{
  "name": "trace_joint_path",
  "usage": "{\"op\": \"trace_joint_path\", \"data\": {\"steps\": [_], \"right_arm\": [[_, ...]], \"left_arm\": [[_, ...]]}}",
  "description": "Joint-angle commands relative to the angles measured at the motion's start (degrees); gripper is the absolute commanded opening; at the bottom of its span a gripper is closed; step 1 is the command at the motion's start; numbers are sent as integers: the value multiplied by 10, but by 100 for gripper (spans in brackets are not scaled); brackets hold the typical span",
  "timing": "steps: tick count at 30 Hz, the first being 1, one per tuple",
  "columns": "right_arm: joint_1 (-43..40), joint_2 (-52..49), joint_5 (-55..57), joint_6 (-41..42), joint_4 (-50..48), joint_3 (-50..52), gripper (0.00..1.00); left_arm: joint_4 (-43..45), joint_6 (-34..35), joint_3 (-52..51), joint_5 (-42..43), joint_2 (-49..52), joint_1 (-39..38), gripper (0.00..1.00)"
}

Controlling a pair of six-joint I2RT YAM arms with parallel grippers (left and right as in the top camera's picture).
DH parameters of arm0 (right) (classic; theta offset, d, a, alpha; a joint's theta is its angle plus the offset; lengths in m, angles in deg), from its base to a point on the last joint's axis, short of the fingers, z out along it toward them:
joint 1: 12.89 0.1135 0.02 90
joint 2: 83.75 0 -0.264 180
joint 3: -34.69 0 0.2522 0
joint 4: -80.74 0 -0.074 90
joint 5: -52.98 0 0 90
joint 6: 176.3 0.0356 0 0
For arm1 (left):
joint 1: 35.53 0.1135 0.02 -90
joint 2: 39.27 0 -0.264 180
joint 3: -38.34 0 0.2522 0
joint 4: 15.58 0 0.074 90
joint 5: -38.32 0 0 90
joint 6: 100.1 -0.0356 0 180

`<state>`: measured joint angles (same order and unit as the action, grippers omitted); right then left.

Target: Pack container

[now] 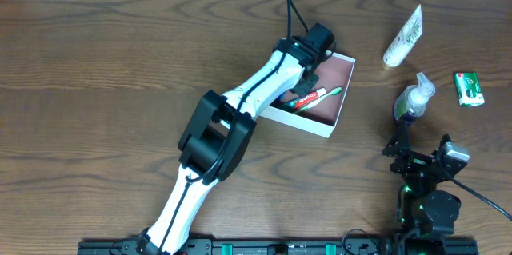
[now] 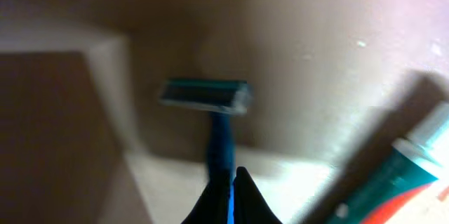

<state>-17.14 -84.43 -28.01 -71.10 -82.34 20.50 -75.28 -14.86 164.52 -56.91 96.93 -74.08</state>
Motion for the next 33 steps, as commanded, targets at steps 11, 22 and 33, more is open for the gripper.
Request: {"op": "trace_joint_path", "data": {"steps": [11, 22, 33], "right_arm": [[9, 3, 4, -9, 2, 1, 99], [9, 3, 4, -9, 2, 1, 99], [9, 3, 4, -9, 2, 1, 99]], "left_arm": [[8, -5, -2, -54, 9, 1, 6], [13, -5, -19, -54, 10, 1, 6], [15, -5, -25, -56, 17, 1, 6]]}}
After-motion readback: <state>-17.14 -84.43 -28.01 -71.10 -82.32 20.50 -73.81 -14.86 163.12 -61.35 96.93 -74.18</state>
